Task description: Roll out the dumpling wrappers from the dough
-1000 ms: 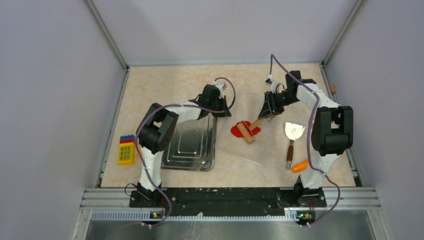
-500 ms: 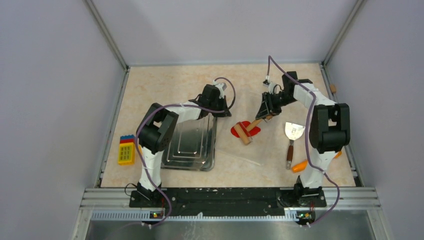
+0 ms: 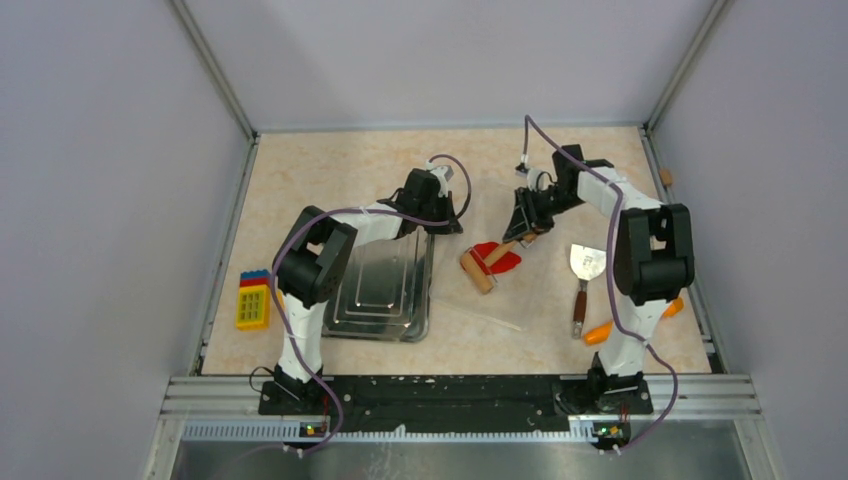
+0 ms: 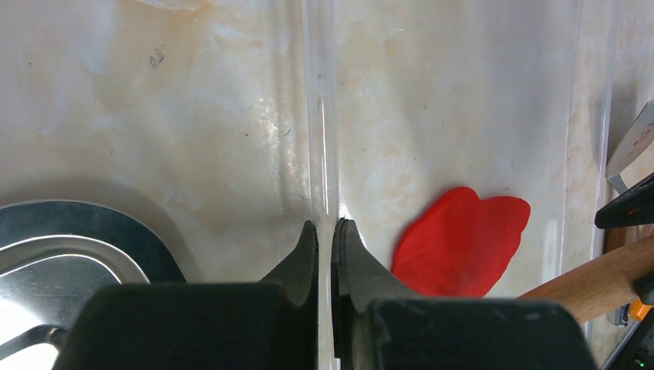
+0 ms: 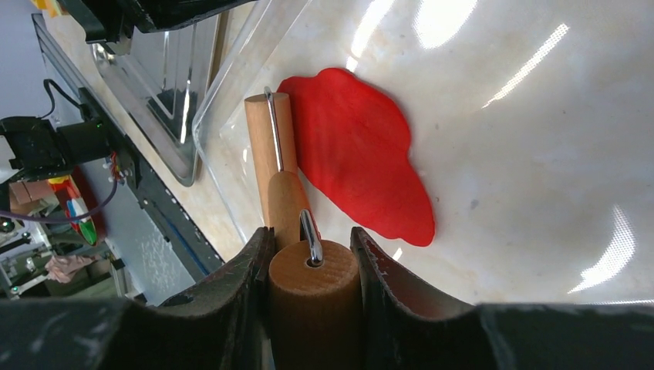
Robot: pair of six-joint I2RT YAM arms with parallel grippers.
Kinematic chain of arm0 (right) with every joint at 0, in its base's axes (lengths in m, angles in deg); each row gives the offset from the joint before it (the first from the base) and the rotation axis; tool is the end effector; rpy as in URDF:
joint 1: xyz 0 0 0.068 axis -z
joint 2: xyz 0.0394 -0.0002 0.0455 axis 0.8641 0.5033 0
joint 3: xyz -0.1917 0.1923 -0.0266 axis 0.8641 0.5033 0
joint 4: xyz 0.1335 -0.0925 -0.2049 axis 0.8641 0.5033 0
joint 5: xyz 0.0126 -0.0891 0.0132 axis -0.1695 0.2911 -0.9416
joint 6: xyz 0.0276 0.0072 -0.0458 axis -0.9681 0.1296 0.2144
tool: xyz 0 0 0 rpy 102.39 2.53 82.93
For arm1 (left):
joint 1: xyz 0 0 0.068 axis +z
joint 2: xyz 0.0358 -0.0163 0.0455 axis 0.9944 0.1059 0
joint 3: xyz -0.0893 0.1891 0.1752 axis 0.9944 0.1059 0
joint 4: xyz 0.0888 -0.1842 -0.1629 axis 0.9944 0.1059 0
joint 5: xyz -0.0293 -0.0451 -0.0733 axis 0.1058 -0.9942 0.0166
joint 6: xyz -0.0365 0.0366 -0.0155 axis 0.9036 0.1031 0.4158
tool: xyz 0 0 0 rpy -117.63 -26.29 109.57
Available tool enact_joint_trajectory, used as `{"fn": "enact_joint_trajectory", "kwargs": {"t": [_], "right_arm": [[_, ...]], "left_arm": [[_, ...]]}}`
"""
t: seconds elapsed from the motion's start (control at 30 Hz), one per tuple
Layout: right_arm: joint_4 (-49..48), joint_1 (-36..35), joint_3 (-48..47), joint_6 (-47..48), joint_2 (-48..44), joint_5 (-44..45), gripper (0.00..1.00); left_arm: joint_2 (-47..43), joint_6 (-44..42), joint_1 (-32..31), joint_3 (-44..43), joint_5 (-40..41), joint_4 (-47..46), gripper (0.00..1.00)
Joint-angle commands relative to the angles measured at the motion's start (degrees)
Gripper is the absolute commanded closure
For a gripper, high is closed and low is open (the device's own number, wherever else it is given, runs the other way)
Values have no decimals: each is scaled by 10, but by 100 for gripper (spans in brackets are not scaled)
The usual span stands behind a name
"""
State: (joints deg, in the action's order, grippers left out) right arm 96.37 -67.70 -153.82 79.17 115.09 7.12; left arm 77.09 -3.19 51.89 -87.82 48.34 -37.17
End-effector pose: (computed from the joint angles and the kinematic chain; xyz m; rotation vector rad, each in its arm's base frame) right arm 0.3652 0.0754 0.1974 -0.4783 2.6903 1.0870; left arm 0.3739 -0.2463 0.1498 0.2693 2.3934 -0.8519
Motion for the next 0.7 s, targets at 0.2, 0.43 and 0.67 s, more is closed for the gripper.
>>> {"fn": "enact_joint_trajectory", "kwargs": {"t": [0.2,0.43,0.67], "right_arm": [[-57,-57,16,28,7,134,100],[-22,-59,-30,37,-46,66,100],[-25,-25,-16,-3,-155,33,100]], "left_arm": [[22,-30,-4,20,27,51,100],[24,-31,-3,18,25,52,100],[32,-39,-4,9,24,53,100]]}}
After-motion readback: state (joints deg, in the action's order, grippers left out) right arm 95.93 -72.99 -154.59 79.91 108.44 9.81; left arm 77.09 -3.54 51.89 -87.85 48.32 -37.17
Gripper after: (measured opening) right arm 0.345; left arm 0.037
